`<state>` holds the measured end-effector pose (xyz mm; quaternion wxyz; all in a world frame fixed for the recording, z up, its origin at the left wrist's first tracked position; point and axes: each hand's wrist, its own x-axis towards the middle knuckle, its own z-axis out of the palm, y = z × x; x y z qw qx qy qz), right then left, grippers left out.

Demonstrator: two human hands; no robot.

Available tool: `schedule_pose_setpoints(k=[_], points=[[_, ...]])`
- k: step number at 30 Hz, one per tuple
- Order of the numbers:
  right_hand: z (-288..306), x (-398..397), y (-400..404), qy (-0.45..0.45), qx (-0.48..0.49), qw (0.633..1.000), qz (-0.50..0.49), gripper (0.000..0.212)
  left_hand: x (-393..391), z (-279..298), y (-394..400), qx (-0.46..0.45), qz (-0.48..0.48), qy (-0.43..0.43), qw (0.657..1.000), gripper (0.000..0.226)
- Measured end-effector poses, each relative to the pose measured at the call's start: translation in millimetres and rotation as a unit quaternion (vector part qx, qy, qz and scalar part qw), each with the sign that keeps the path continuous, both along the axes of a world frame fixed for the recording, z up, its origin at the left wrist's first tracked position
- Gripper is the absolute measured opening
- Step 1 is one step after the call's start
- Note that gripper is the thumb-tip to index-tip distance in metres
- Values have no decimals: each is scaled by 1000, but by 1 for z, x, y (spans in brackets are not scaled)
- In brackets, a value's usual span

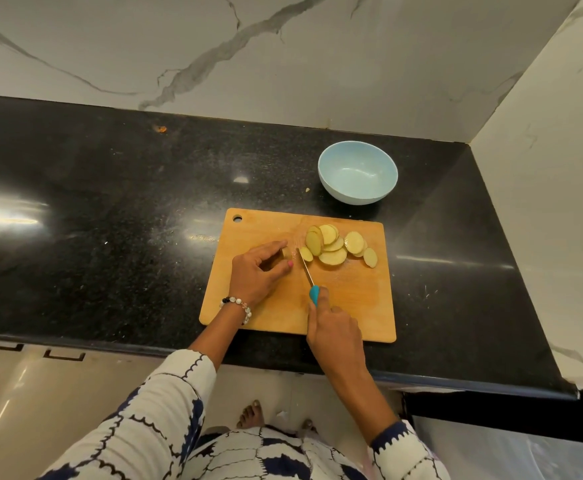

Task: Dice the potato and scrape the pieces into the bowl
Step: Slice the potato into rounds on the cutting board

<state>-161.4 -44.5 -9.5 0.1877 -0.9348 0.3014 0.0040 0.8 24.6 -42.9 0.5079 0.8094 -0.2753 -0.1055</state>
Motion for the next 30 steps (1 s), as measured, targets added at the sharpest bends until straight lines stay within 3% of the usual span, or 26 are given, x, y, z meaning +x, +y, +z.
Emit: schedule_pose_setpoints(k=[7,21,30], points=[[24,12,-4,-82,119,989,-11,49,2,-3,-1,4,-13,-17,1000,45],[21,21,-2,-9,30,999,16,49,4,-5,-1,-2,-21,-22,1000,42],[21,17,-5,-28,68,997,15,49,4,-6,-1,5,-25,-37,999,42]])
